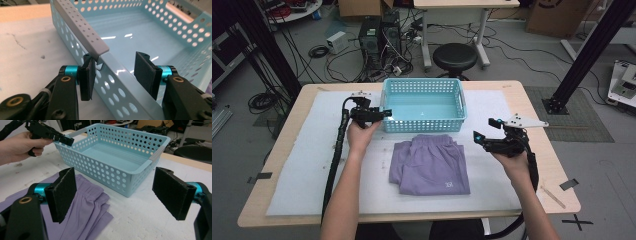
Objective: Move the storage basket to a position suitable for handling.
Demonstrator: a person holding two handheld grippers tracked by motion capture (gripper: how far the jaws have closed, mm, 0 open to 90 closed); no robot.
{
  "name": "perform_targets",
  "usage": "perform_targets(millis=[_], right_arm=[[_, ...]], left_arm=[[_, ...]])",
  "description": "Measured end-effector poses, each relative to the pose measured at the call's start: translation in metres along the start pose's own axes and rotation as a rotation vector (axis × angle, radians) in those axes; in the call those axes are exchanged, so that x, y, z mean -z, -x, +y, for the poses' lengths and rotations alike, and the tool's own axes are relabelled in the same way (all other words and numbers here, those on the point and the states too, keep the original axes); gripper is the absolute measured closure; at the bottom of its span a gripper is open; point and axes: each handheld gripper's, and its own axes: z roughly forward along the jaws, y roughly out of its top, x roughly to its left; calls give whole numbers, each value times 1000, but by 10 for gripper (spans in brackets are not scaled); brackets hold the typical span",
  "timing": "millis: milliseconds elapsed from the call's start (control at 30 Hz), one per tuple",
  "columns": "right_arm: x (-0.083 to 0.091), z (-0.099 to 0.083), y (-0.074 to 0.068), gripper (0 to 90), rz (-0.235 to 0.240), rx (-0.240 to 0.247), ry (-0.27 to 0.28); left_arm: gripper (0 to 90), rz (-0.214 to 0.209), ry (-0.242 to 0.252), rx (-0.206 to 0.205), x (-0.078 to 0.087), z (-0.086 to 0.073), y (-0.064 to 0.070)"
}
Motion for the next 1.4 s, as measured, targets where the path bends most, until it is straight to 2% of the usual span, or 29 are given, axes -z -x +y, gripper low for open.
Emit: perform_targets(millis=[500,900,1067,1167,1267,1400], right_arm=[[-2,-1,-1,200,1,1,-7],[-2,-1,-1,199,1,-2,-10],[-2,-1,0,200,-1,-3,-13],[-2,-2,0,199,-1,-1,-11],[-2,-2,1,200,-2,-1,-9],[-1,-2,1,199,-4,-3,-9]], left_arm=[[517,-8,12,1,-5,0,4],[517,5,5,-1,-6,0,8],[513,0,8,14,-6,0,6],[471,7,9,-5,-7,0,7],[408,32,-5,-28,-8,0,9],[324,25,3,6,-3,0,5]])
